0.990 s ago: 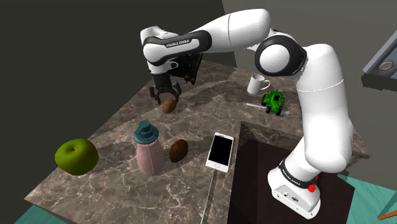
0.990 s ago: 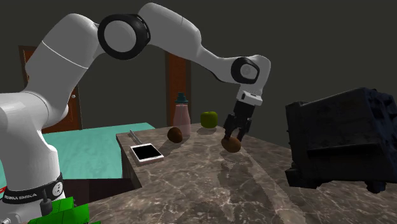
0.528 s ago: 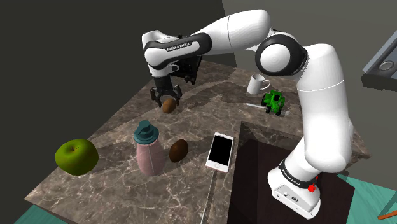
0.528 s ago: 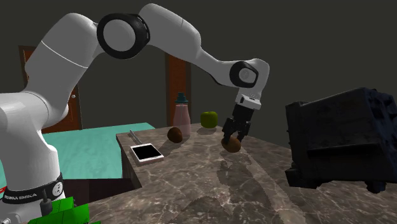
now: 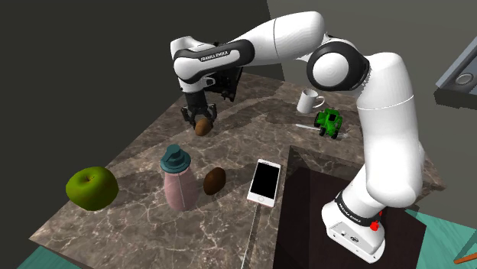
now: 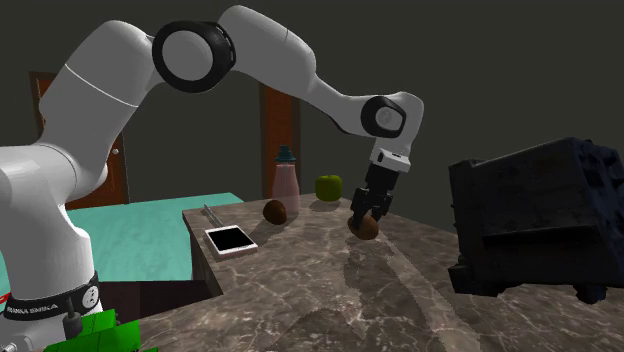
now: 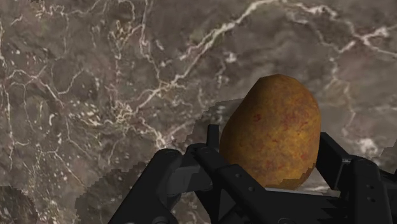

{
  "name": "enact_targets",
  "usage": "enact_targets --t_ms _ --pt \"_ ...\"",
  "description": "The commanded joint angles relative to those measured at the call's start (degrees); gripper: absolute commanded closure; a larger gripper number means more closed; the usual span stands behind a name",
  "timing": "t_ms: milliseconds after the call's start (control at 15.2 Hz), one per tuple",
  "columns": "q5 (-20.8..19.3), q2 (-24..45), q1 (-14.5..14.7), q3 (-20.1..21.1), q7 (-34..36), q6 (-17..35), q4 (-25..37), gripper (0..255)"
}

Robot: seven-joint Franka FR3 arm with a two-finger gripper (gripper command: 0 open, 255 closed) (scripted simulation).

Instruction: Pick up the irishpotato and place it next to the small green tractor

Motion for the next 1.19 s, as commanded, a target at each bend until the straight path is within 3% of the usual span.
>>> enact_targets --t_ms 0,264,1122 --pt "0.0 0.0 0.0 0.0 0.0 0.0 0.0 255" --pt "0.0 0.0 0.0 0.0 0.0 0.0 -0.1 255" --pt "0.6 -2.5 0.2 0.4 0.1 -8.5 6.0 255"
